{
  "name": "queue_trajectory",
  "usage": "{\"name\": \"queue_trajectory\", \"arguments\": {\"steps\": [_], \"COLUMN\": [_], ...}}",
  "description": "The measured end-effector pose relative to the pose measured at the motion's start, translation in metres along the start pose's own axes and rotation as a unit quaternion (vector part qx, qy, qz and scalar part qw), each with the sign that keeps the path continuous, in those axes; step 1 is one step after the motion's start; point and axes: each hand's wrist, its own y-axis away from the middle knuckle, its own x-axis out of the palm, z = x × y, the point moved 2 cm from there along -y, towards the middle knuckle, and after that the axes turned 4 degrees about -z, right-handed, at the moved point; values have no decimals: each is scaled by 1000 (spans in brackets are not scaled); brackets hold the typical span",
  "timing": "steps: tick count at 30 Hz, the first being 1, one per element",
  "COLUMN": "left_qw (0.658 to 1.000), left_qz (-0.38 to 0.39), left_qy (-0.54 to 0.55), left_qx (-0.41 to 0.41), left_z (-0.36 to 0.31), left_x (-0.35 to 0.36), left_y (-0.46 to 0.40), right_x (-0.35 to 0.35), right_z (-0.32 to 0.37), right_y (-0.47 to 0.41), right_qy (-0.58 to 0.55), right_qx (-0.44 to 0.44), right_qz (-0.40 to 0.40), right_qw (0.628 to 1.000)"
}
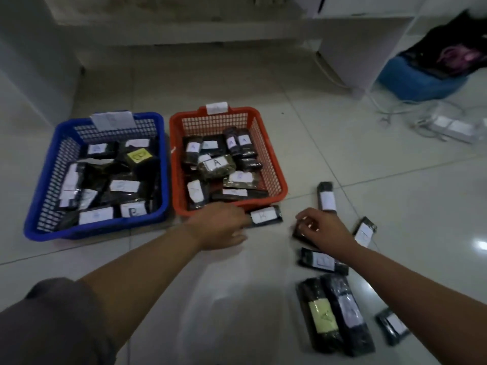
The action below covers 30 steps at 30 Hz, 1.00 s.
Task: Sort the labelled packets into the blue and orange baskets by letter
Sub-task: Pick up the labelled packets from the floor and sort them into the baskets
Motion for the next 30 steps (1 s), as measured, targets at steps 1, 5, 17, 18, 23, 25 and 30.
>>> {"name": "queue_trajectory", "arguments": {"steps": [1,5,17,18,23,25,30], "left_qw": [1000,999,949,945,905,884,905], "left_qz": [15,34,36,35,-6,-16,22], "left_qy": [-1,5,-15,-21,95,160,178], "left_qx": [17,8,-313,-324,-415,-439,-385], "left_z": [-10,-40,-54,-55,-53,-49,-44], "left_x": [14,64,111,112,111,109,96], "left_y": [1,-2,-32,-31,-24,-21,-13], "right_x": [-1,-4,11,12,12,16,35], "right_z": [-17,-63,-79,-75,-73,-77,-77], "right_y": [7,29,32,30,23,23,22], "right_qy": [-3,-27,123,124,148,167,232], "right_qx": [17,73,-65,-72,-80,-92,-167], "right_qz": [-11,-41,108,106,116,121,121], "right_qw": [1000,996,984,984,979,974,950]}}
